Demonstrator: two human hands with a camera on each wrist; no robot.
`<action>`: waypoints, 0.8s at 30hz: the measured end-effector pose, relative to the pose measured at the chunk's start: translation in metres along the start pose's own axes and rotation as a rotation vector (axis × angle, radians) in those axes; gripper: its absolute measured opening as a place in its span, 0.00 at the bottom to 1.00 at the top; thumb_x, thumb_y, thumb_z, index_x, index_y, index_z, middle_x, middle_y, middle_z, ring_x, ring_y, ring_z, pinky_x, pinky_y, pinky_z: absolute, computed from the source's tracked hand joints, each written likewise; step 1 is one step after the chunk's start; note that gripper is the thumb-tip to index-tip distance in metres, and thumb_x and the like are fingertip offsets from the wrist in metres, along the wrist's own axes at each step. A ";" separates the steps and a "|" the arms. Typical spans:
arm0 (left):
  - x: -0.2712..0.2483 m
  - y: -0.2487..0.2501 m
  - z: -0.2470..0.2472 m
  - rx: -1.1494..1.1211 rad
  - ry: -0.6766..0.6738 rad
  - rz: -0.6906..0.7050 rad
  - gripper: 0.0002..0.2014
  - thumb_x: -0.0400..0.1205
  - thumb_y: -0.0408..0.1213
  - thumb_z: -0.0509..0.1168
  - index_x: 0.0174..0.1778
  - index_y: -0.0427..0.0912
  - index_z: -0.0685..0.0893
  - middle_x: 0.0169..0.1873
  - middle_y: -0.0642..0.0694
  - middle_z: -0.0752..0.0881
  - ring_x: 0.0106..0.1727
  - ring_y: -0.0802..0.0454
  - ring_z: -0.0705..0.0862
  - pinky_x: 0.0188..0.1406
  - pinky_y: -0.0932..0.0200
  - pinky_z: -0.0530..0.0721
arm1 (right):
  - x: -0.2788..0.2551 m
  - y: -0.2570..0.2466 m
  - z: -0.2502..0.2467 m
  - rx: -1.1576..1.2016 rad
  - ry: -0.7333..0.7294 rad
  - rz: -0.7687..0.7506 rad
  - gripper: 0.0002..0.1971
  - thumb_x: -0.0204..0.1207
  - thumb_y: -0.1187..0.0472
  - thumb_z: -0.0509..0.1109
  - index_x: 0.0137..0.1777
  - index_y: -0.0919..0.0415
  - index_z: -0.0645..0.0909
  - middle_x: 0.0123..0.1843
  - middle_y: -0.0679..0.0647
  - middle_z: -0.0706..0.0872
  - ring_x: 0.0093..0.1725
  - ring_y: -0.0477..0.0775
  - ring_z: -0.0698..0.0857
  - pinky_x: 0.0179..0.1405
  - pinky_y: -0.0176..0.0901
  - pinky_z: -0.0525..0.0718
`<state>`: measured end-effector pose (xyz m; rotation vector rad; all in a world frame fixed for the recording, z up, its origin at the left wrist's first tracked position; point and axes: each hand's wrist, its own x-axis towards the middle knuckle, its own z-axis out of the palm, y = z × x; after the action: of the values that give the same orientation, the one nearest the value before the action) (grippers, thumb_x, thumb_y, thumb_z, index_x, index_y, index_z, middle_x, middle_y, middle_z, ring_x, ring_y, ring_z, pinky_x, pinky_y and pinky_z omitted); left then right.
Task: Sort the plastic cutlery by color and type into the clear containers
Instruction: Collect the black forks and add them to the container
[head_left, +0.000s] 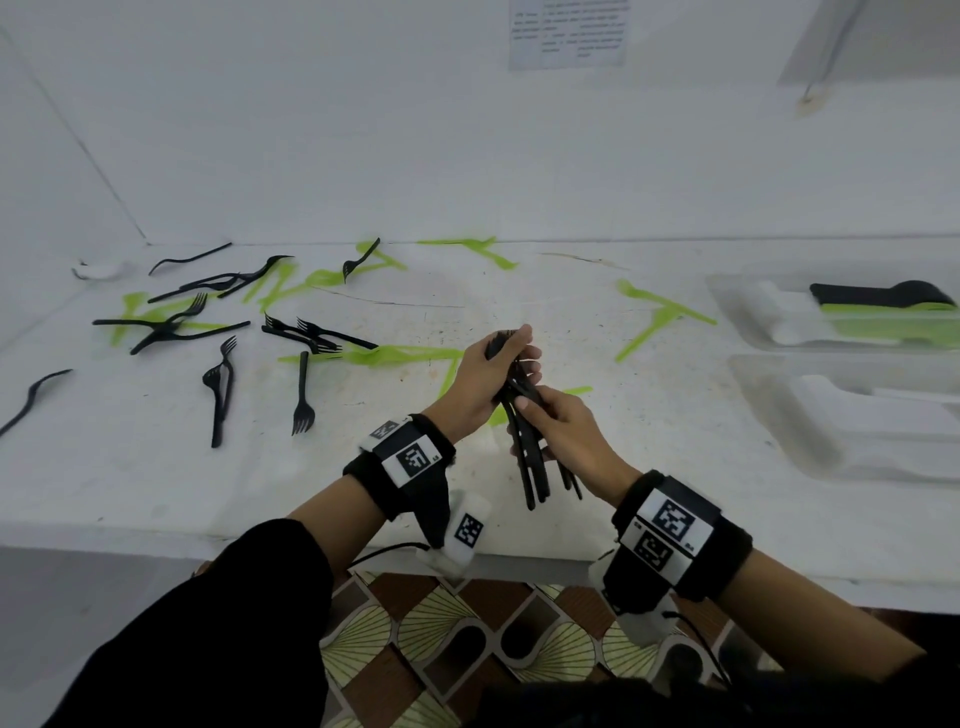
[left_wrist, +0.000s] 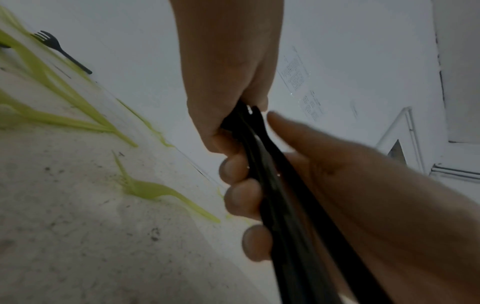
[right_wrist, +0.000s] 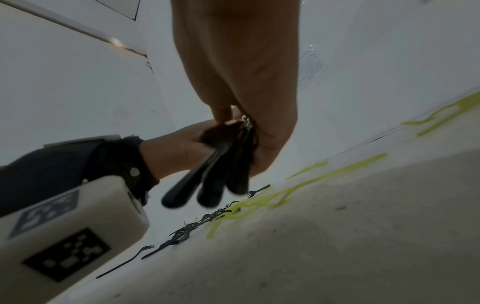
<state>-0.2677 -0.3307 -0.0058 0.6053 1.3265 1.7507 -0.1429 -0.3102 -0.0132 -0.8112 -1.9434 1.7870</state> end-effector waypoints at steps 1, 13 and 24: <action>0.000 0.000 0.000 -0.032 0.002 -0.008 0.06 0.83 0.35 0.64 0.43 0.36 0.80 0.33 0.46 0.85 0.30 0.54 0.84 0.37 0.61 0.87 | -0.001 0.001 0.000 0.011 0.023 -0.019 0.10 0.84 0.59 0.60 0.55 0.65 0.77 0.38 0.59 0.86 0.31 0.55 0.87 0.33 0.43 0.87; -0.002 0.004 -0.011 0.017 -0.059 0.078 0.14 0.87 0.34 0.53 0.63 0.31 0.76 0.49 0.43 0.86 0.43 0.54 0.89 0.47 0.55 0.88 | -0.004 0.006 -0.008 0.090 0.183 0.000 0.08 0.83 0.60 0.60 0.43 0.58 0.77 0.38 0.59 0.87 0.33 0.53 0.87 0.27 0.42 0.87; -0.007 -0.006 -0.003 -0.145 0.118 0.013 0.16 0.86 0.45 0.55 0.50 0.33 0.74 0.41 0.41 0.83 0.32 0.50 0.90 0.37 0.57 0.90 | -0.001 0.008 -0.003 -0.065 0.128 -0.055 0.19 0.83 0.57 0.61 0.47 0.74 0.83 0.40 0.67 0.89 0.38 0.65 0.90 0.47 0.61 0.86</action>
<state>-0.2644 -0.3381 -0.0119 0.4367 1.2638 1.8989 -0.1393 -0.3086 -0.0211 -0.8623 -1.9303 1.6074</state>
